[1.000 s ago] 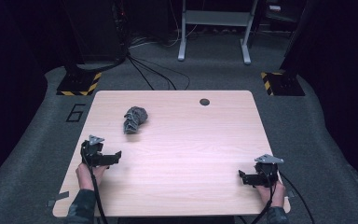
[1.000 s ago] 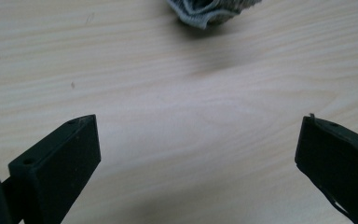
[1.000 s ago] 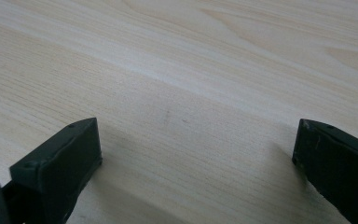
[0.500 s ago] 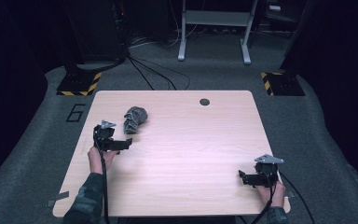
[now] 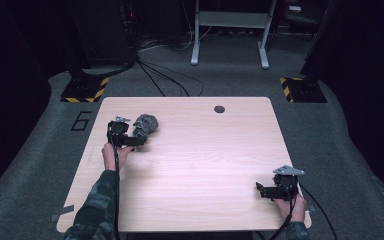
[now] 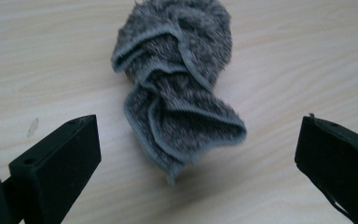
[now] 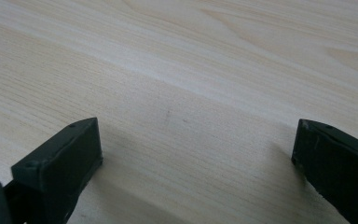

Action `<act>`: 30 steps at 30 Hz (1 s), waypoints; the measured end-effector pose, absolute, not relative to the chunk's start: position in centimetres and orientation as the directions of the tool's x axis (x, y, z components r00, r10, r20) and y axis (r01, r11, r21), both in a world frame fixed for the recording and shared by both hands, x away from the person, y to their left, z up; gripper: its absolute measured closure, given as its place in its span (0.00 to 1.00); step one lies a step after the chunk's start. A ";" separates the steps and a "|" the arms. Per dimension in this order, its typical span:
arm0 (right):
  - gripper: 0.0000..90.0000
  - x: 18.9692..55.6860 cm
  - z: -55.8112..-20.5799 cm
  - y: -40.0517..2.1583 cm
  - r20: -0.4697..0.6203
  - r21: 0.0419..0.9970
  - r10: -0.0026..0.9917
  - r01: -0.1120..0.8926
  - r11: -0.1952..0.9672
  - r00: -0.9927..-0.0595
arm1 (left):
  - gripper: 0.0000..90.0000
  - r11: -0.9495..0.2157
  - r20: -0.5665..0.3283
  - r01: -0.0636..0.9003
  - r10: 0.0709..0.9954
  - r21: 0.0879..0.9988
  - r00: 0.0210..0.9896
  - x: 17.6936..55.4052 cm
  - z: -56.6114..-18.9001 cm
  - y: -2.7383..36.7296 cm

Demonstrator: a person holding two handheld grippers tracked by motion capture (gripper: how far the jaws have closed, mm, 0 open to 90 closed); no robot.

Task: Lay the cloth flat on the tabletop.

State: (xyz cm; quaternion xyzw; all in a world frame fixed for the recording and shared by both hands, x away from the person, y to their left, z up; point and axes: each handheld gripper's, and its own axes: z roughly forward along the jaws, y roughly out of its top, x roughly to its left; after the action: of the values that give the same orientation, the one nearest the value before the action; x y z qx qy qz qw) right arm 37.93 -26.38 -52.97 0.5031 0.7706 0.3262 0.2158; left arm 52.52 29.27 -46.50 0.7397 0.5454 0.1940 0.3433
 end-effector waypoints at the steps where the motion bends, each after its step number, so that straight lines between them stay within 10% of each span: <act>1: 0.01 37.9 -53.0 -26.4 -0.004 0.721 0.917 0.634 0.280 -0.400 | 0.00 -0.162 -0.101 0.680 0.939 0.715 0.329 52.9 -46.5 29.3; 18: 0.01 37.9 -53.0 -26.3 -0.003 0.721 0.918 0.636 0.276 -0.396 | 0.01 -0.184 -0.091 0.712 0.940 0.677 0.329 57.9 -47.1 27.8; 30: 0.02 37.9 -53.0 -26.4 -0.006 0.721 0.920 0.636 0.276 -0.393 | 0.27 -0.175 -0.059 0.721 0.956 0.671 0.287 58.5 -48.9 27.5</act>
State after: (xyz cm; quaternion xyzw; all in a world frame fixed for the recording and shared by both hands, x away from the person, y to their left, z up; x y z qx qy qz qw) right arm 37.90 -26.43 -52.95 0.5061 0.7684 0.3253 0.2179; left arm 58.48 27.51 -48.92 0.7418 0.5652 0.1926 0.3052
